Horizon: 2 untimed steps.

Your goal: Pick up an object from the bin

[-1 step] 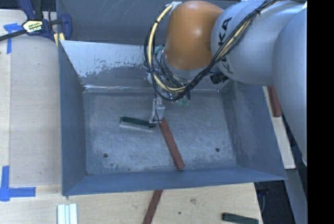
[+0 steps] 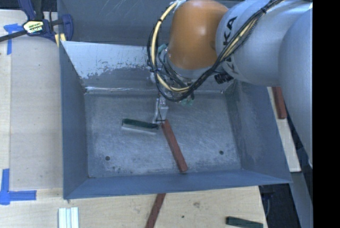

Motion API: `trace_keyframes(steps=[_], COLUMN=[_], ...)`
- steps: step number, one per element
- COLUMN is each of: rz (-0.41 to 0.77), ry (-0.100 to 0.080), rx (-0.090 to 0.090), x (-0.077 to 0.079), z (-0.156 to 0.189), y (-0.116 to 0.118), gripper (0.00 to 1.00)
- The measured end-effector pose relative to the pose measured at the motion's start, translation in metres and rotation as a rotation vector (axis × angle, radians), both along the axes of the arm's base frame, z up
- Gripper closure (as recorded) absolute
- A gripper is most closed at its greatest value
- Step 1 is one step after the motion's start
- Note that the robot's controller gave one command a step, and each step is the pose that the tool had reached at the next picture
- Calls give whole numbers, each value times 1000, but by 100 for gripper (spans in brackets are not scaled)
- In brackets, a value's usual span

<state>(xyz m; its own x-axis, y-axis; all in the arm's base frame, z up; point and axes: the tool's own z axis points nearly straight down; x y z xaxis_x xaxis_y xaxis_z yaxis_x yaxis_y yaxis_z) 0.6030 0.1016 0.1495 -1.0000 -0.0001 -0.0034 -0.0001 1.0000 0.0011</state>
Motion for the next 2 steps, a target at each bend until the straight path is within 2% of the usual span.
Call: trace_keyframes(steps=[1, 2], rz=[-19, -24], ry=[-3, 1], rx=[1, 2], x=[-20, -23], z=[-72, -97], y=[24, 29], gripper=[0, 0])
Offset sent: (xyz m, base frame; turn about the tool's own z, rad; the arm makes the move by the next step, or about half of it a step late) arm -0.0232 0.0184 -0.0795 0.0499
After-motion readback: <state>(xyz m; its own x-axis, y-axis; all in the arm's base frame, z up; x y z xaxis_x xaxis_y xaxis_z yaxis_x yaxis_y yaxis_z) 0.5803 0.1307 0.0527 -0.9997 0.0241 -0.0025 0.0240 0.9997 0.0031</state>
